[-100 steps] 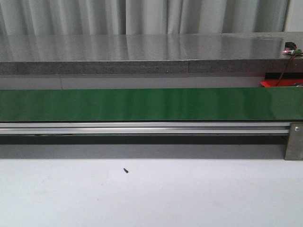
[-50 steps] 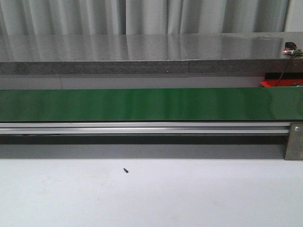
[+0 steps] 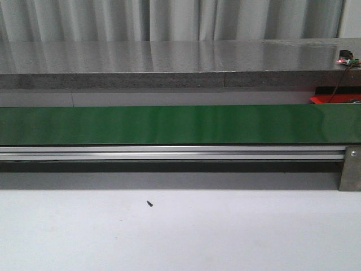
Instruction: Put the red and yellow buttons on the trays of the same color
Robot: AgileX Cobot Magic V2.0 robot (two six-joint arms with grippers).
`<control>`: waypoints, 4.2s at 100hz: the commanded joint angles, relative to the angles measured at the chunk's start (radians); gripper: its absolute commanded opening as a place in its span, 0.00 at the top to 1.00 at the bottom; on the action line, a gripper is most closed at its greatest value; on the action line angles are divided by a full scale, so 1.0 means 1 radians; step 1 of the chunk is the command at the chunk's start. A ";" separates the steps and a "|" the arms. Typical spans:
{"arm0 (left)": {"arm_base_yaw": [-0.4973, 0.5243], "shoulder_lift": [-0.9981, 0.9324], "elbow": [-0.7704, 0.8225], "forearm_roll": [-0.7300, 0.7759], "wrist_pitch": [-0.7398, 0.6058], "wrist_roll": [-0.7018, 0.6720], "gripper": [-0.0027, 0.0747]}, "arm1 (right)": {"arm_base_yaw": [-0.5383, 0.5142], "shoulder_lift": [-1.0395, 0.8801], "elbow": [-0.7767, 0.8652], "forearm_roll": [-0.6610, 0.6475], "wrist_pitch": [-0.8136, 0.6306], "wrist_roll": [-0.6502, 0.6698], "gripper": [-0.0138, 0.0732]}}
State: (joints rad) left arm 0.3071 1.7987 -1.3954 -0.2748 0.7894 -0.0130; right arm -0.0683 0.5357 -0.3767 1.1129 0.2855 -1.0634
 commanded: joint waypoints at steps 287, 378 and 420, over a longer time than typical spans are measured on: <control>0.140 0.194 -0.036 -0.374 -0.488 -0.083 0.24 | 0.002 0.000 -0.025 0.029 -0.031 -0.012 0.91; 0.117 0.214 -0.036 -0.390 -0.485 -0.083 0.24 | 0.002 0.000 -0.025 0.029 -0.028 -0.012 0.91; 0.117 0.214 -0.036 -0.390 -0.478 -0.083 0.45 | 0.002 0.000 -0.025 0.029 -0.028 -0.012 0.91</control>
State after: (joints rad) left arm 0.4278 2.0672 -1.4006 -0.6468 0.3456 -0.0890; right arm -0.0683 0.5357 -0.3767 1.1134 0.2835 -1.0634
